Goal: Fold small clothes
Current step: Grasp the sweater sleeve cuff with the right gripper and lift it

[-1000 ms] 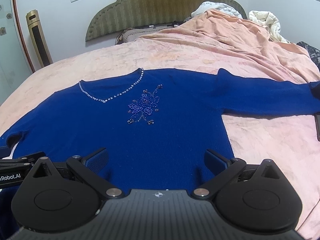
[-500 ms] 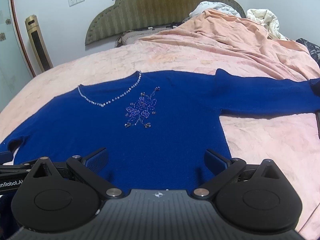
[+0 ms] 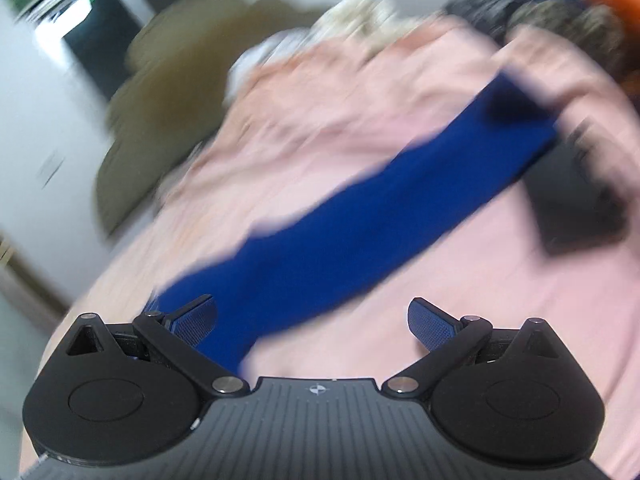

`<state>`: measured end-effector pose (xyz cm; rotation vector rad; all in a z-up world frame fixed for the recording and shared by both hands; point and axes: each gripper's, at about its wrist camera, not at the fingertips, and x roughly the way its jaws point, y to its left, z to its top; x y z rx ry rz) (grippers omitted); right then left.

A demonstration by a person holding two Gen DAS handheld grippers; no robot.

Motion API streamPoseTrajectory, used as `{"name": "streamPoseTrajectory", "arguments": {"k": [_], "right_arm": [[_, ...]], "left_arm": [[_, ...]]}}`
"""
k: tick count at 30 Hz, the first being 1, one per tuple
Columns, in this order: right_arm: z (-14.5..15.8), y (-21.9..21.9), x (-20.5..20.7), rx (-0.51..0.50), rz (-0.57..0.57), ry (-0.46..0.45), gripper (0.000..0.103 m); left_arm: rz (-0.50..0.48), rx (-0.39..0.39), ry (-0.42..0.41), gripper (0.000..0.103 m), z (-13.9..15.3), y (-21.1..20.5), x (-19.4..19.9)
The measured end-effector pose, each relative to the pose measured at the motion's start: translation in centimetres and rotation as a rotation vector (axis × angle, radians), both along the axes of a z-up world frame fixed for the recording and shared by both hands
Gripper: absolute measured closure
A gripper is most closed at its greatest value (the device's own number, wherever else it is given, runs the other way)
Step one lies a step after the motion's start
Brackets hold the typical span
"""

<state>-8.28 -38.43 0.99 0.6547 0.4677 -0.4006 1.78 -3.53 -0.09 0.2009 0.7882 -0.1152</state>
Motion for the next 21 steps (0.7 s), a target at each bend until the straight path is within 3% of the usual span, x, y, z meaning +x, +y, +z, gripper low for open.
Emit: {"name": "streamPoseTrajectory", "arguments": {"k": [2, 5, 8, 10, 14, 16, 19, 21], "right_arm": [[1.2, -2.7, 0.4, -0.183, -0.1, 0.064, 0.0], [1.9, -5.2, 2.2, -0.57, -0.18, 0.246, 0.002], [0.2, -7.0, 5.1, -0.83, -0.112, 0.489, 0.016], [-1.4, -7.3, 6.4, -0.944, -0.025, 0.57, 0.034], [-2.7, -8.7, 8.4, -0.969, 0.063, 0.578, 0.048], [-2.8, -9.4, 9.0, -0.927, 0.089, 0.572, 0.086], [-1.8, -9.7, 7.8, -0.846, 0.079, 0.474, 0.1], [-0.3, -9.8, 6.1, -0.786, 0.024, 0.386, 0.1]], "left_arm": [[0.0, 0.007, 0.001, 0.004, -0.2, -0.1, 0.4], [0.008, 0.006, 0.009, 0.004, -0.4, -0.1, 0.9], [0.012, 0.004, 0.028, 0.004, -0.8, -0.1, 1.5], [0.014, 0.011, 0.035, 0.004, -1.0, -0.3, 1.7], [0.009, 0.026, 0.042, 0.004, -1.3, -0.5, 1.9], [0.005, 0.036, 0.038, 0.004, -1.2, -0.4, 1.8], [0.011, 0.037, 0.041, 0.004, -1.3, -0.1, 1.8], [0.014, 0.024, 0.048, 0.004, -1.2, 0.2, 2.0]]}}
